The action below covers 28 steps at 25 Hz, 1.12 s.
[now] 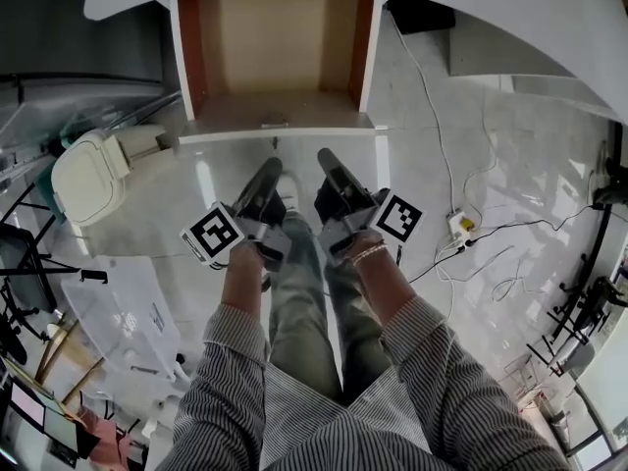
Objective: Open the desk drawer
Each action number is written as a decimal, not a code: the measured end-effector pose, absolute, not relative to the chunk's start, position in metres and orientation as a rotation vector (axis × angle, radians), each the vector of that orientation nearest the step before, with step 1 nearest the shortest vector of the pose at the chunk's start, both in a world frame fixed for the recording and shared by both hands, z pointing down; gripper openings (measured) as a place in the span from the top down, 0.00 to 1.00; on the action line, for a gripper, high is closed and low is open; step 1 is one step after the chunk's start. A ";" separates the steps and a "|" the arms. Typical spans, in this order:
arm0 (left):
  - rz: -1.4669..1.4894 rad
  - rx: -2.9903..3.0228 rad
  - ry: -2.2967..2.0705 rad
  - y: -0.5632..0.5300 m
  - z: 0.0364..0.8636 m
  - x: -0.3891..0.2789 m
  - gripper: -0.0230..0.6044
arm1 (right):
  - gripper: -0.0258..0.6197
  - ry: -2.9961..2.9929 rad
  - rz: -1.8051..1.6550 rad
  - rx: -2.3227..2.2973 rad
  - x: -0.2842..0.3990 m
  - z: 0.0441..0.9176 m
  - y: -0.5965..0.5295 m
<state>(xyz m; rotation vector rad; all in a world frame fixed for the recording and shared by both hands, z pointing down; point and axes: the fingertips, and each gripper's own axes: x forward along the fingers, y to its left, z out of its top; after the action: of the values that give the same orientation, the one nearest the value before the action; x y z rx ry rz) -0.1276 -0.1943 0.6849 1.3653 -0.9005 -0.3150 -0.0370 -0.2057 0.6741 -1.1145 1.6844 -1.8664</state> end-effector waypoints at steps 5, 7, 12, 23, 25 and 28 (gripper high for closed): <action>-0.313 1.450 -0.910 -0.174 0.654 -0.109 0.94 | 0.92 1.770 -1.791 -0.974 -0.019 0.626 -0.189; -0.309 1.473 -0.928 -0.166 0.643 -0.104 0.94 | 0.92 1.794 -1.771 -0.906 -0.015 0.609 -0.184; -0.331 1.504 -0.993 -0.128 0.601 -0.085 0.94 | 0.93 1.896 -1.744 -0.750 0.000 0.552 -0.145; -0.510 1.448 -1.022 -0.090 0.536 -0.051 0.94 | 0.93 2.127 -1.734 -0.540 0.006 0.493 -0.105; -0.483 1.486 -1.025 -0.072 0.514 -0.039 0.94 | 0.93 2.143 -1.706 -0.585 0.023 0.476 -0.092; -0.437 1.587 -1.018 -0.056 0.482 -0.025 0.94 | 0.93 2.148 -1.634 -0.675 0.048 0.451 -0.082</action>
<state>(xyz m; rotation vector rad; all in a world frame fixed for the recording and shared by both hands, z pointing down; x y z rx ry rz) -0.0254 -0.0564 0.4816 1.5875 -1.0182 -0.4374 0.0483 -0.0818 0.4514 -0.6755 2.1485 -1.6341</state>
